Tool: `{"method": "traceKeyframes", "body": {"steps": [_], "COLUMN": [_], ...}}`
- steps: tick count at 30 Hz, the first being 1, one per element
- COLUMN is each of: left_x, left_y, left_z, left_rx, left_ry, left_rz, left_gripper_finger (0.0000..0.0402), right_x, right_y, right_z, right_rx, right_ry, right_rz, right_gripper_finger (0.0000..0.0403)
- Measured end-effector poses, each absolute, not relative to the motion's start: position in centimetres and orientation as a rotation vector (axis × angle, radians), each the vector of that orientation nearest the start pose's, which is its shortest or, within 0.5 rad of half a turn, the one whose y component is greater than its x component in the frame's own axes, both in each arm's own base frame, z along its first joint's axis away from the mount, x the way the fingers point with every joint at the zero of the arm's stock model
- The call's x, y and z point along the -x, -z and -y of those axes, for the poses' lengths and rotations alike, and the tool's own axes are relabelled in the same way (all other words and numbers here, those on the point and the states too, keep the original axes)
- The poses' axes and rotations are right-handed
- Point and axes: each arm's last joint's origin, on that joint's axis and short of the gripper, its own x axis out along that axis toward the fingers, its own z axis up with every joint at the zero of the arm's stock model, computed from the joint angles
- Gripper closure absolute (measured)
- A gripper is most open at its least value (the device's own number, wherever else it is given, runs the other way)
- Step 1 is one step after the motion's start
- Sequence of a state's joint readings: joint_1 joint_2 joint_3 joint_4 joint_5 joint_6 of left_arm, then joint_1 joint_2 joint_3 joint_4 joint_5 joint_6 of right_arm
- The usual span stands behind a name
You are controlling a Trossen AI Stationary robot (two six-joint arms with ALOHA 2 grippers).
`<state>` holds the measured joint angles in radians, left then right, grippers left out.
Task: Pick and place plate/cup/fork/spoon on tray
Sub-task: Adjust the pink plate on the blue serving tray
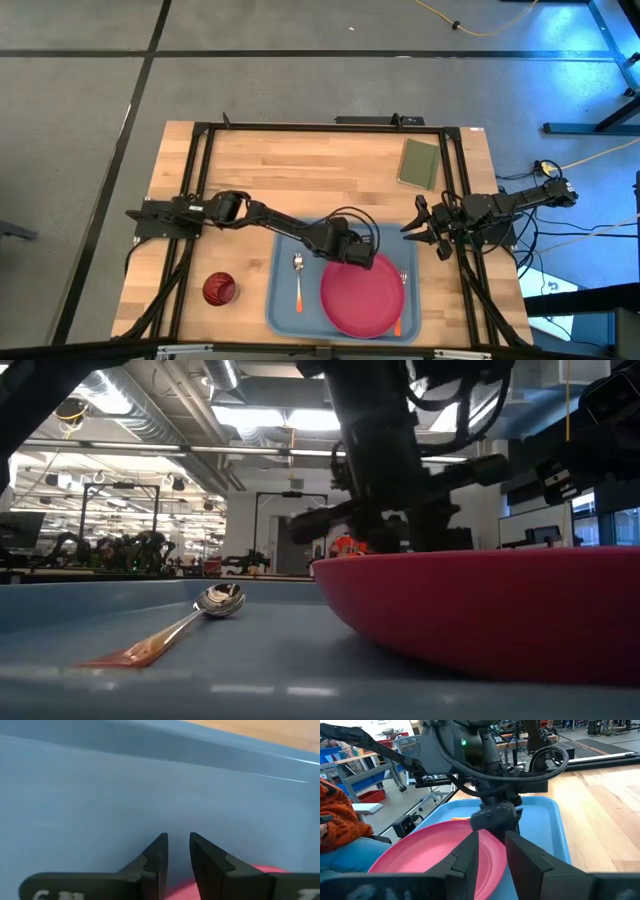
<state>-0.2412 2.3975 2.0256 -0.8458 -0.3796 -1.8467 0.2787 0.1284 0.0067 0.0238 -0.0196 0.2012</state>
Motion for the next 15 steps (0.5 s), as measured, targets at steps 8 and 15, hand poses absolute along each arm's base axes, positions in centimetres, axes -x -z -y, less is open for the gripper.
{"method": "traceKeyframes", "body": {"steps": [8, 15], "left_x": [-48.8, -47.4], "left_y": [-21.4, -22.3], "left_z": [12.2, 16.6], "left_rx": [1.092, 0.945], "left_ry": [-1.002, -0.893], "left_rz": [-0.524, -0.587], "left_gripper_finger": [0.0328, 0.0328], "right_x": [-10.1, -10.1], "right_y": [-15.8, -15.8], "right_z": [-2.9, -2.9], "right_rx": [-0.187, -0.187], "right_ry": [-0.287, -0.287], "right_rz": [-0.127, -0.127], "right_gripper_finger": [0.0301, 0.0301]}}
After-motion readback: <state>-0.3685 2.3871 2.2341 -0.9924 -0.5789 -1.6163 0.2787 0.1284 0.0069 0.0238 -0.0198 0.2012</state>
